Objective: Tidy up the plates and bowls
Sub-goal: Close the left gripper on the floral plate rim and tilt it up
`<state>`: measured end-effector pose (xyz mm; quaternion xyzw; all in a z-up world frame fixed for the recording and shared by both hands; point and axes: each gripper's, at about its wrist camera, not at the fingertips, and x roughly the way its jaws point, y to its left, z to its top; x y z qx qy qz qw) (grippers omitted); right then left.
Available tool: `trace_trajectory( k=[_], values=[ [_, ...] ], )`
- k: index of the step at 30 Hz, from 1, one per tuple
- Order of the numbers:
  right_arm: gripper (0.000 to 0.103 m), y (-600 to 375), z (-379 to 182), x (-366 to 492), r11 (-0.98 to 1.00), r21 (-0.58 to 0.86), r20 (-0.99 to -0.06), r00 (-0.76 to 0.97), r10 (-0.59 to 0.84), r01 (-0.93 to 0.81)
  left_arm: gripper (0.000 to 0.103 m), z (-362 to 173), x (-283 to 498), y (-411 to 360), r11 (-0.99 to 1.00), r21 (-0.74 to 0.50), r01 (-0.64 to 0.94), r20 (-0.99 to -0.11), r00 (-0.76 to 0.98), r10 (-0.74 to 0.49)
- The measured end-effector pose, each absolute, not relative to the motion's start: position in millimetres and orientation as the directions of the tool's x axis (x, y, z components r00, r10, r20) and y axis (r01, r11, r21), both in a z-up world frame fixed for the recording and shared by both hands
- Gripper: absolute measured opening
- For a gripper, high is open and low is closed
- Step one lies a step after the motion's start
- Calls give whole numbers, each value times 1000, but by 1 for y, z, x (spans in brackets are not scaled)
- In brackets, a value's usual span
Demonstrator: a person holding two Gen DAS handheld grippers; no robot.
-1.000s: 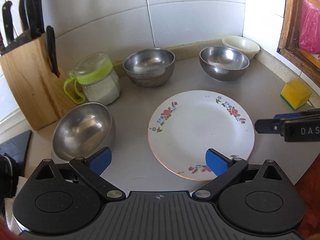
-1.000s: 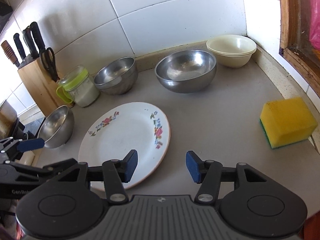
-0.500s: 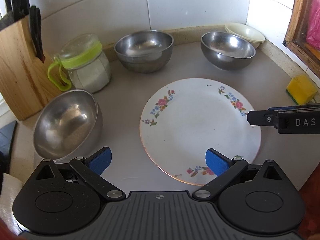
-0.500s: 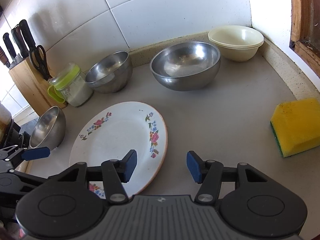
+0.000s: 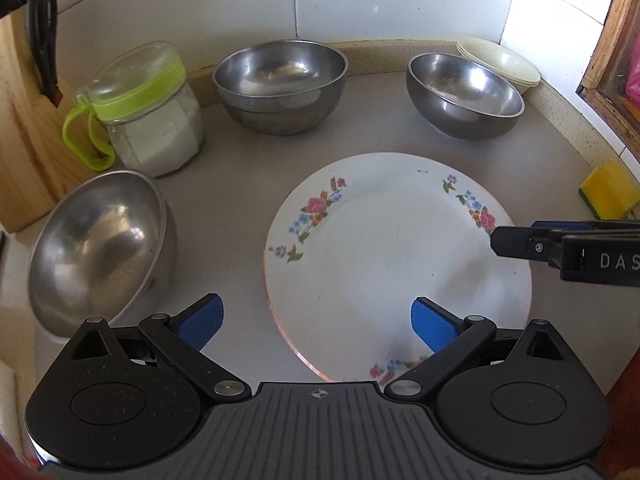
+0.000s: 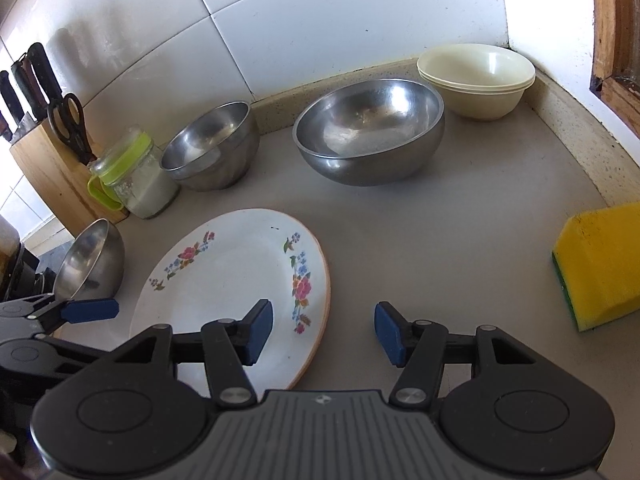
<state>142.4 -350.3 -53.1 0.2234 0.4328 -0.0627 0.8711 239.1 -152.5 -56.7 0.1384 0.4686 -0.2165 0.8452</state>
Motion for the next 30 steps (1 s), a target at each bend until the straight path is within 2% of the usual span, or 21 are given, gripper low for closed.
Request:
trace_trajectory(
  k=[13, 30],
  values=[
    [60, -338, -53, 146, 908, 340, -772, 624, 121, 245, 101, -64, 252, -163, 866, 15, 499, -859, 451, -245],
    [52, -336, -54, 146, 903, 367, -760, 631, 153, 223, 100, -69, 260, -169, 853, -42, 521, -857, 420, -299]
  ],
)
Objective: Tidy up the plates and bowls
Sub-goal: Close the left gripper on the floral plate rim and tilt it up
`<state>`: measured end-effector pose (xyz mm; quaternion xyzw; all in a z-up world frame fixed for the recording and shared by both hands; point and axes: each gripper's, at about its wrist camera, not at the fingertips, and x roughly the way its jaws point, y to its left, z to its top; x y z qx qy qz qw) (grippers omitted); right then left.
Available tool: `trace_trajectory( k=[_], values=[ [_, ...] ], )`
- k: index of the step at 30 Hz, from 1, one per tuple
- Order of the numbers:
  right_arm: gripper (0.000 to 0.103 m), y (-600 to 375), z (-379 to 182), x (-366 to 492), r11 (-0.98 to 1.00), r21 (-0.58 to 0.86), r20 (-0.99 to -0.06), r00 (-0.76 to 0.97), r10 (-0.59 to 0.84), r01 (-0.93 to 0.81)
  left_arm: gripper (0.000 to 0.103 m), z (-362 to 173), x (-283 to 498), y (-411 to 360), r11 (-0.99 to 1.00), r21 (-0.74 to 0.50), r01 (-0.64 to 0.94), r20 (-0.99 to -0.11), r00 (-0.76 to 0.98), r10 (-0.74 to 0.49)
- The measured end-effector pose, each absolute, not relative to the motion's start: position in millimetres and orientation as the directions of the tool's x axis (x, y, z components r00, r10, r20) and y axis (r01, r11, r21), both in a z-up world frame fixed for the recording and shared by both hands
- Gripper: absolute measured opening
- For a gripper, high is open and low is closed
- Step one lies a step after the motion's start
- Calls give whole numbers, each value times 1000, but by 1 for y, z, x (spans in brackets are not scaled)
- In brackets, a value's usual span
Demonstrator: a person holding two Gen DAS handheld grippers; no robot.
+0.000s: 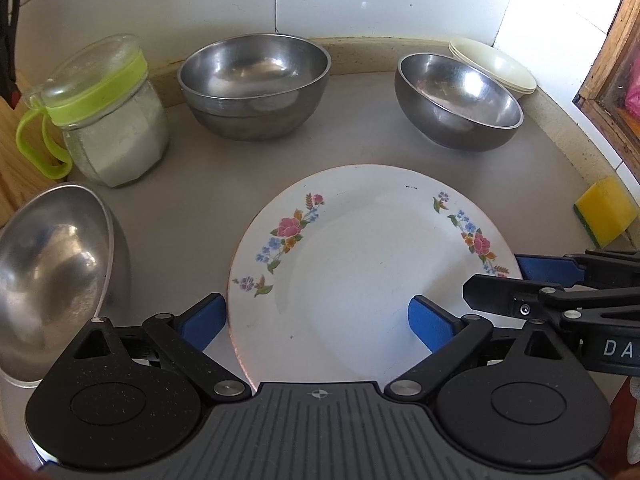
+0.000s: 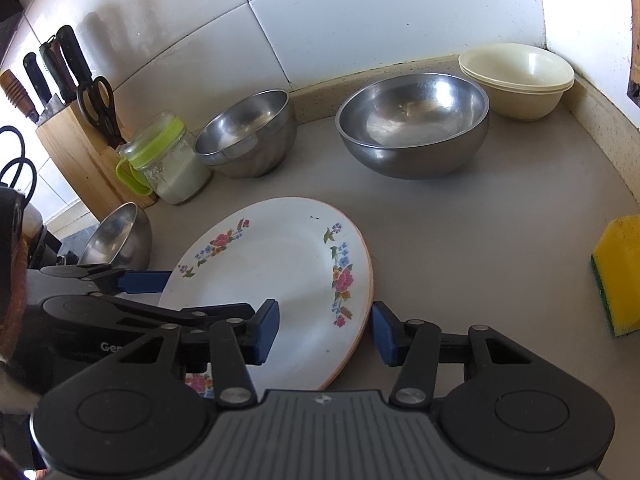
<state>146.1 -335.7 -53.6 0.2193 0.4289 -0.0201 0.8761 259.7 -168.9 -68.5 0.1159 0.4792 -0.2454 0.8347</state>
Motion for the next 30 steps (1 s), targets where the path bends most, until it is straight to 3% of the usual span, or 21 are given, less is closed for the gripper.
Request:
trace_trajectory(
  k=[9, 19, 24, 30],
  values=[
    [53, -334, -54, 144, 907, 358, -758, 636, 144, 222, 95, -67, 259, -167, 834, -51, 549, -838, 431, -335],
    [47, -341, -53, 130, 896, 379, -755, 637, 155, 232, 86, -62, 254, -164, 827, -75, 558, -829, 426, -363],
    [46, -359, -51, 126, 889, 354, -770, 630, 100, 292, 86, -62, 238, -181, 781, -75, 620, -829, 396, -394],
    [47, -360, -53, 112, 890, 368, -758, 641, 121, 269, 94, -65, 246, -176, 797, -63, 601, -835, 406, -372]
  ],
)
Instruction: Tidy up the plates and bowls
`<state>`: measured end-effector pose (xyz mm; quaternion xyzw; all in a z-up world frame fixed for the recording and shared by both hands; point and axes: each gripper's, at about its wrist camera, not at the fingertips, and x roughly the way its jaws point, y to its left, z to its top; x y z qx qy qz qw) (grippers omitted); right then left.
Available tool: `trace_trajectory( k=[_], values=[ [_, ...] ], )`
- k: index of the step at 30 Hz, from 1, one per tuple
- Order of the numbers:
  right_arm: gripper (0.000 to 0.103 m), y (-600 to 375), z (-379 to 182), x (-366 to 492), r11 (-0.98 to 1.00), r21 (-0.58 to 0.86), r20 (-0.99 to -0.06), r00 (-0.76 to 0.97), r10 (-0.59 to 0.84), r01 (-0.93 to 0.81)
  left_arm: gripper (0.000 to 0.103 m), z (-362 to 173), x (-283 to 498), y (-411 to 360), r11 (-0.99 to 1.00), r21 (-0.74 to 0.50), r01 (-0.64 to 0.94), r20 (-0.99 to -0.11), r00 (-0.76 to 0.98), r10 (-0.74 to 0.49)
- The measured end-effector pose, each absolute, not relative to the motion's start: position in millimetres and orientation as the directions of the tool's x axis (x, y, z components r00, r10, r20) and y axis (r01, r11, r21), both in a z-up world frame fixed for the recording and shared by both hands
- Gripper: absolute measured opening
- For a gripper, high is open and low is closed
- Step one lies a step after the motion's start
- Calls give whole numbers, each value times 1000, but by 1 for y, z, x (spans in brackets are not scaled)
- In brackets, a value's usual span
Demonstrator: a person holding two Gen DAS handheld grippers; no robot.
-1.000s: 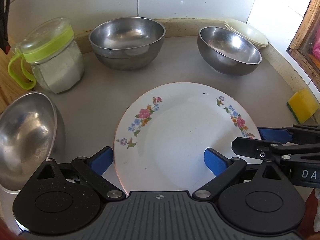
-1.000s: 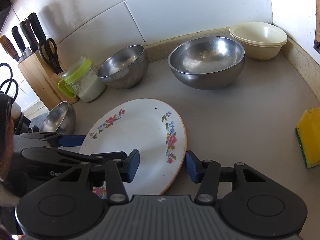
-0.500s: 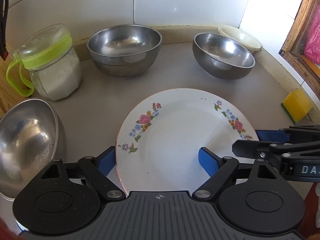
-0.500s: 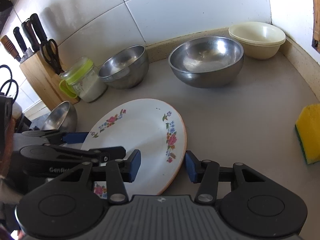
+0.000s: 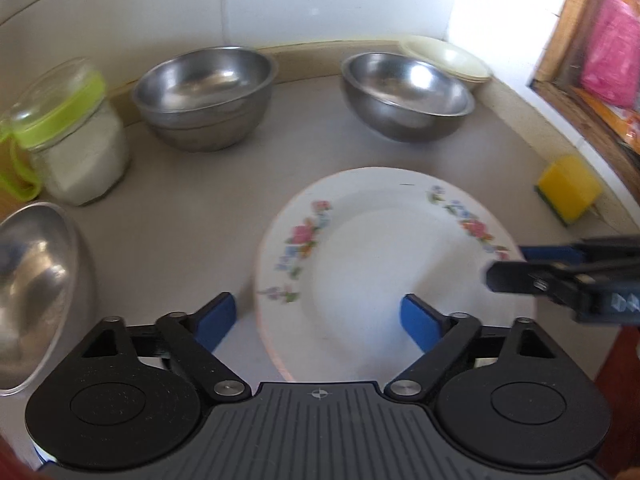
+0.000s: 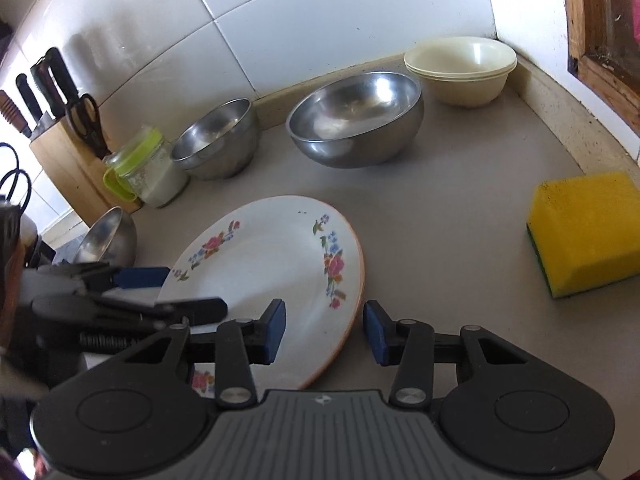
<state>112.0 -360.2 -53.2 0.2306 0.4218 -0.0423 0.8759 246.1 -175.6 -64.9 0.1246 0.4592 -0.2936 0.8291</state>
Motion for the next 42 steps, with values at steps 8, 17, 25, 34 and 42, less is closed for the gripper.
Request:
trace_trajectory(
  k=[8, 17, 25, 34, 42],
  values=[
    [48, -345, -54, 115, 898, 366, -745, 655, 125, 244, 89, -63, 244, -180, 808, -59, 586, -829, 422, -366],
    [47, -344, -48, 104, 896, 371, -734, 667, 124, 242, 84, -59, 233, -172, 812, -89, 576, -827, 412, -383],
    [47, -344, -40, 100, 898, 372, -713, 692, 116, 233, 83, -51, 228, -173, 811, -71, 581, -815, 435, -383],
    [47, -345, -33, 94, 898, 374, -701, 705, 109, 233, 83, -44, 220, -172, 814, -63, 577, -807, 450, -382],
    [47, -353, -39, 91, 881, 393, -709, 697, 108, 263, 83, -48, 222, -177, 816, -76, 573, -816, 434, -381]
  ],
)
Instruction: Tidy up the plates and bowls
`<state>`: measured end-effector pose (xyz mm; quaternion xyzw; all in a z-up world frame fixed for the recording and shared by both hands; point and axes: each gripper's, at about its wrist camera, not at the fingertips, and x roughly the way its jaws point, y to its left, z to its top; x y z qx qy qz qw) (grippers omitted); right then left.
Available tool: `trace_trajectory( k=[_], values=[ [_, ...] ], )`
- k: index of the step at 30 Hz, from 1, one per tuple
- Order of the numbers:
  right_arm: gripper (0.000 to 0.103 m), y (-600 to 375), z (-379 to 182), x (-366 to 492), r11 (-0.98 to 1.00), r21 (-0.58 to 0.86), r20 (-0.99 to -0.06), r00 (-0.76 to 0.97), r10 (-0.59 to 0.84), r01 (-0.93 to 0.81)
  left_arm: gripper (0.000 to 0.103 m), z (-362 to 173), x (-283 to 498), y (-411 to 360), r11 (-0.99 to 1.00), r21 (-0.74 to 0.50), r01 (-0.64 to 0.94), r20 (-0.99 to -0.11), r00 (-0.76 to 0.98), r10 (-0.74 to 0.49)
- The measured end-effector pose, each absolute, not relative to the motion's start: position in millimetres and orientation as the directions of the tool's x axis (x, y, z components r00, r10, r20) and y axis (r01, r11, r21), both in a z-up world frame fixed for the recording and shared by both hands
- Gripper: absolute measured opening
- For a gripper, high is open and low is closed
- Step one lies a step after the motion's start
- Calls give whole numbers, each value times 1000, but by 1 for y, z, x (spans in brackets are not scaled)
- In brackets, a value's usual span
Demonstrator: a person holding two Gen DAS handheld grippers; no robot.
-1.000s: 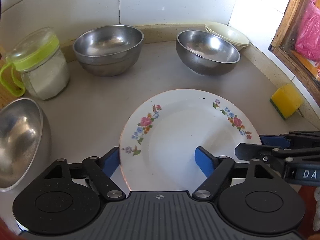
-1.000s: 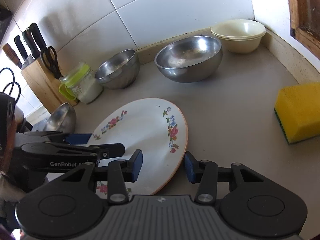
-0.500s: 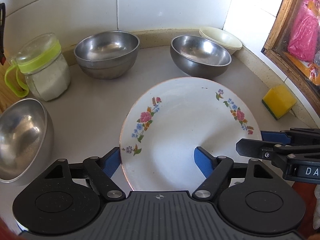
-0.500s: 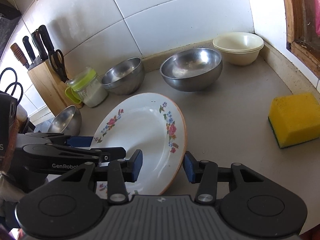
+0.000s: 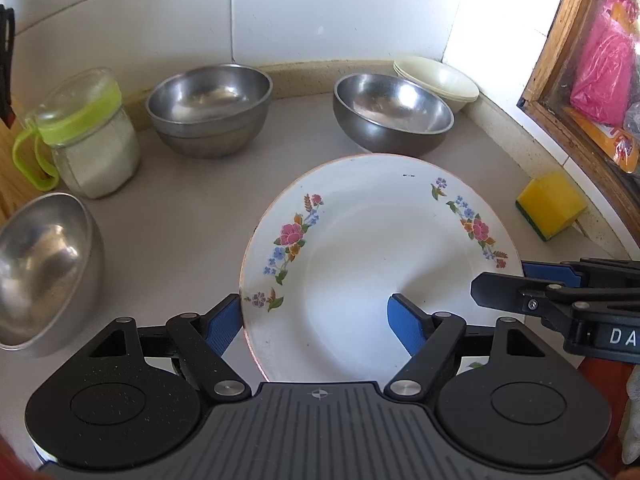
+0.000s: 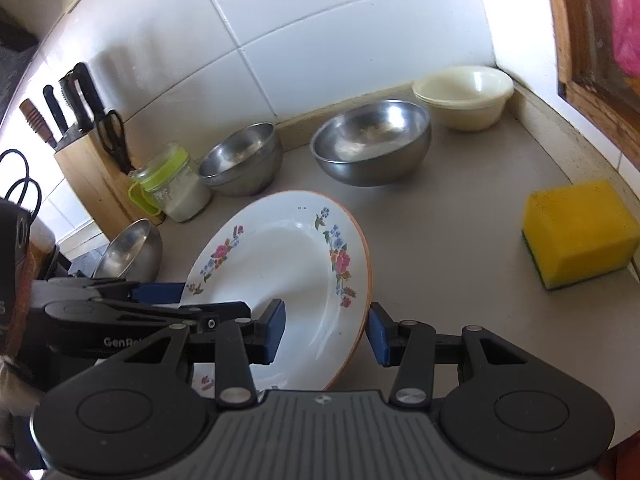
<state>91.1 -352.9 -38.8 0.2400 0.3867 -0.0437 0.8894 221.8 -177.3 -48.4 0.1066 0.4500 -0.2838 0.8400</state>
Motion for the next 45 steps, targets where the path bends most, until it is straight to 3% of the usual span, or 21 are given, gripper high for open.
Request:
trace_trajectory(
  k=[9, 13, 19, 23, 45],
  values=[
    [47, -362, -55, 94, 869, 400, -735, 668, 114, 291, 85, -60, 227, -187, 807, -65, 587, -826, 423, -374],
    [47, -364, -55, 92, 870, 400, -736, 667, 117, 289, 96, -61, 228, -184, 808, -47, 587, -830, 427, -358],
    [50, -362, -56, 94, 874, 397, -728, 675, 116, 279, 102, -66, 236, -181, 817, -65, 573, -837, 414, -357],
    [51, -360, -58, 98, 873, 399, -723, 682, 110, 282, 97, -65, 230, -192, 782, -79, 619, -833, 390, -392],
    [51, -367, -40, 82, 849, 428, -692, 717, 87, 310, 93, -50, 217, -201, 800, -85, 593, -830, 403, -387]
  ],
)
